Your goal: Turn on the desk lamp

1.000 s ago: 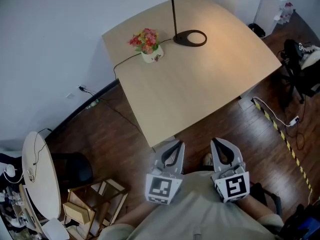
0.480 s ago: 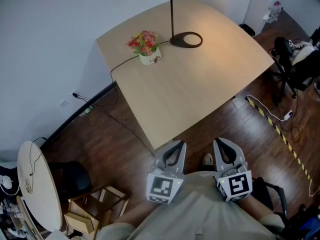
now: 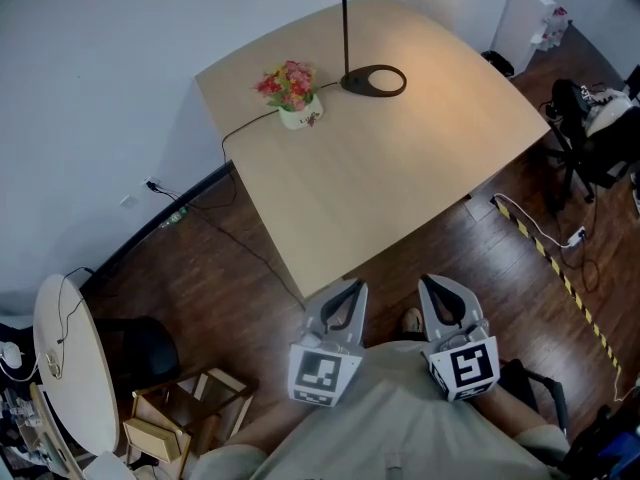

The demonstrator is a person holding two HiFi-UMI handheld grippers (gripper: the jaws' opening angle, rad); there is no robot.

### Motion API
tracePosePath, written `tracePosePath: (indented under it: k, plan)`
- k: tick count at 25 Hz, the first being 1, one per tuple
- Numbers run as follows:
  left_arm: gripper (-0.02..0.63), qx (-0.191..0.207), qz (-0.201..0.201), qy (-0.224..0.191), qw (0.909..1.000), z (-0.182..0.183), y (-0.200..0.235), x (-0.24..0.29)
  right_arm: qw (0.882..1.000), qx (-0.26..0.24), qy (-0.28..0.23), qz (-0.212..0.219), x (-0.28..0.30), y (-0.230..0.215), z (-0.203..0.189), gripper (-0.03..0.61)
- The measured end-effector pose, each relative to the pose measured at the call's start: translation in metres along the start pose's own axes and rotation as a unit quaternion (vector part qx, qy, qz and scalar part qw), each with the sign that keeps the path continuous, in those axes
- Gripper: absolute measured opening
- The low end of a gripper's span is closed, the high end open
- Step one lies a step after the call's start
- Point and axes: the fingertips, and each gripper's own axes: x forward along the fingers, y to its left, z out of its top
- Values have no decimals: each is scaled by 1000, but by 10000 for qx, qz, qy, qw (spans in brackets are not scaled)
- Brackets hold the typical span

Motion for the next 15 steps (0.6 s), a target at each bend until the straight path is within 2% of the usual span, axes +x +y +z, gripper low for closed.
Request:
tracePosePath:
  k: [15]
  plan:
    - [-2,-42,161,-25,9999,2,-4,2,9999,-47,-91,109,-4,-6,3,-3]
